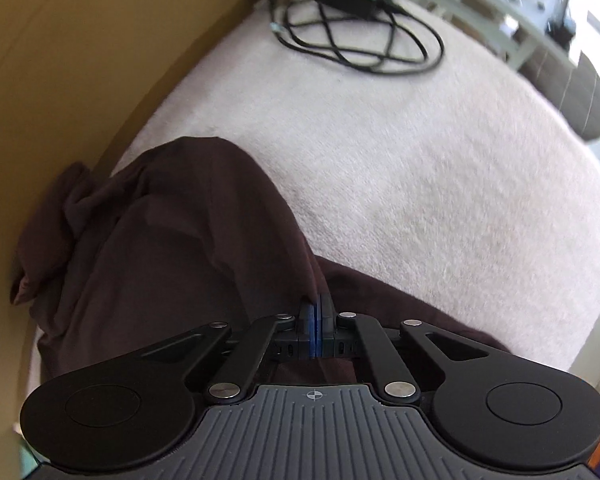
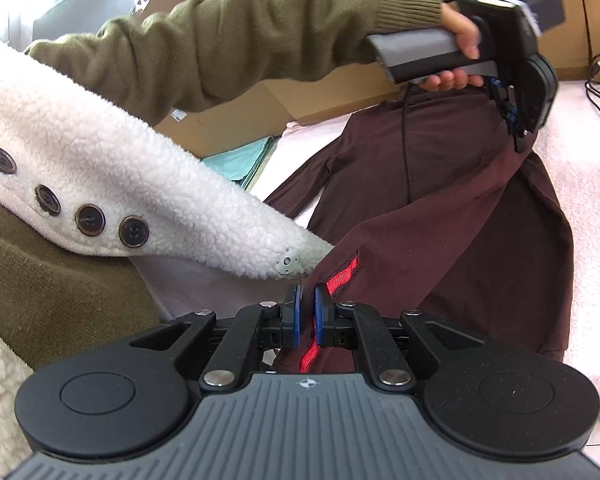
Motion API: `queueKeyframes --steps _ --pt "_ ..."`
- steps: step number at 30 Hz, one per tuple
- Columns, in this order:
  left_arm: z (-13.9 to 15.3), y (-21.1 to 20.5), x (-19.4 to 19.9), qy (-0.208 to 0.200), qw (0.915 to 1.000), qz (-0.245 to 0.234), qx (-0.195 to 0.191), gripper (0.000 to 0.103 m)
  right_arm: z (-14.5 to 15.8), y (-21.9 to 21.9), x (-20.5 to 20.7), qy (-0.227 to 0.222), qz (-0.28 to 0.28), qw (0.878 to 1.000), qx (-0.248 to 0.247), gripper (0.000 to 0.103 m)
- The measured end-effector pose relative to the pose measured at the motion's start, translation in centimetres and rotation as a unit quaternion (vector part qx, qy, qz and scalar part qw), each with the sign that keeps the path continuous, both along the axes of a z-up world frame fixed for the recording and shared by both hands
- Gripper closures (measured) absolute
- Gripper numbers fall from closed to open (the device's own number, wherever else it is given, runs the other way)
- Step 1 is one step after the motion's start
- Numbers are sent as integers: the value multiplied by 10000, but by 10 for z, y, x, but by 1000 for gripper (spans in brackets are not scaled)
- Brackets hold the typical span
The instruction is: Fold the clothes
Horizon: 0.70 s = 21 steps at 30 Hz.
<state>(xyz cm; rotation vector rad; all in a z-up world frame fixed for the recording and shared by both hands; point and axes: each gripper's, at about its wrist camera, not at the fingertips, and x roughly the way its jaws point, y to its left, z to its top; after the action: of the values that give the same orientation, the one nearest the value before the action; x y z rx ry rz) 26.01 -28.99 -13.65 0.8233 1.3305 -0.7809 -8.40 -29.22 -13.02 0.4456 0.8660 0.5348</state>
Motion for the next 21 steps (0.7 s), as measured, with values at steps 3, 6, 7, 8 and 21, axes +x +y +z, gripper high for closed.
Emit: queueKeyframes --steps 3,6,7,8,21 --pt "21 17 20 188 9975 441 -523 103 1 -2 -2 -29 3 10000 -42 94" --pt "35 44 41 360 9907 922 -938 103 1 -5 -5 -42 -33 9999 -85 94" --pt "36 53 47 389 9881 1073 -1034 103 -1 -6 -5 -36 -51 9999 -102 94" --pt "34 62 53 436 9854 1233 -1089 103 -2 -6 -5 -21 -68 9999 -123 93" --pt "-19 147 95 769 9552 2603 -1181 103 -12 -7 -14 316 -83 9989 -331 93"
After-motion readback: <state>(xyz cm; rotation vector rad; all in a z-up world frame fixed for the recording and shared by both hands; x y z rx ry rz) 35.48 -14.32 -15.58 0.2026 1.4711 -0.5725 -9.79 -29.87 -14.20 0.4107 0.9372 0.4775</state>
